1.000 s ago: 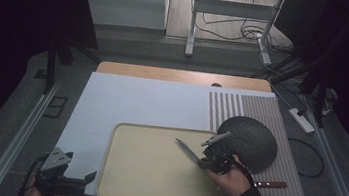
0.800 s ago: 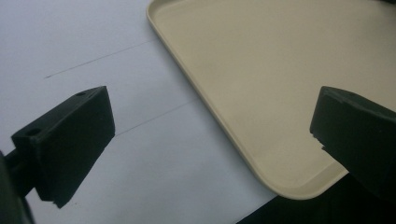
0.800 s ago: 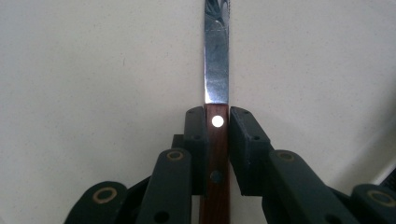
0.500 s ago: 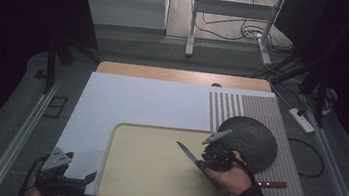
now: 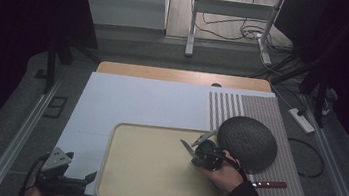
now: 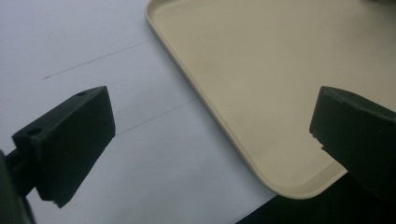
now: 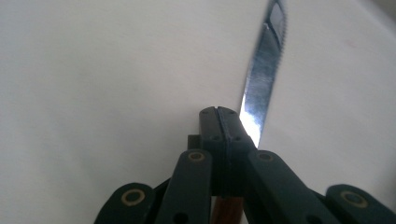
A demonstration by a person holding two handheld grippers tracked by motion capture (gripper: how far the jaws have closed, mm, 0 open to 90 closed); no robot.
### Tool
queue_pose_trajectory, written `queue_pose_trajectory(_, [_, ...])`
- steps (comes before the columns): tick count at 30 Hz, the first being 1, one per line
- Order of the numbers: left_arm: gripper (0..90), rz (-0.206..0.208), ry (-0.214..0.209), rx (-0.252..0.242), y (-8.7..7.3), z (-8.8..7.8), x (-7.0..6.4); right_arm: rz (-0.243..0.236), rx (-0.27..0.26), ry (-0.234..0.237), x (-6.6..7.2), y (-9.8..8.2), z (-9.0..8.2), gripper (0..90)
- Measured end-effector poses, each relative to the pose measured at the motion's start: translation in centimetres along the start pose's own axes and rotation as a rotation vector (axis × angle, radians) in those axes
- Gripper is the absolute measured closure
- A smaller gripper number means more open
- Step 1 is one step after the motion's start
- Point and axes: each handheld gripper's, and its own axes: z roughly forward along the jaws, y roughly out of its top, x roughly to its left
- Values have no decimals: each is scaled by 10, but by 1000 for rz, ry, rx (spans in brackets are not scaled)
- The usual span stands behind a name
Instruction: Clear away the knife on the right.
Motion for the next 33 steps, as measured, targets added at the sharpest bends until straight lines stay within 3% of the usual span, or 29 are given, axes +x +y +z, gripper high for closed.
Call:
queue_pose_trajectory(8, [2, -4, -5, -6, 0, -1, 1, 73, 11, -40, -19, -15, -10, 900])
queue_pose_trajectory(18, [2, -10, -7, -8, 0, -1, 2, 147, 20, -50, -35, -30, -20, 900])
queue_pose_trajectory(26, [2, -15, -9, -9, -1, -1, 2, 149, 19, -44, -36, -29, -19, 861])
queue_pose_trajectory(33, [2, -20, -9, -9, -1, -1, 2, 146, -38, -11, -34, -25, -25, 764])
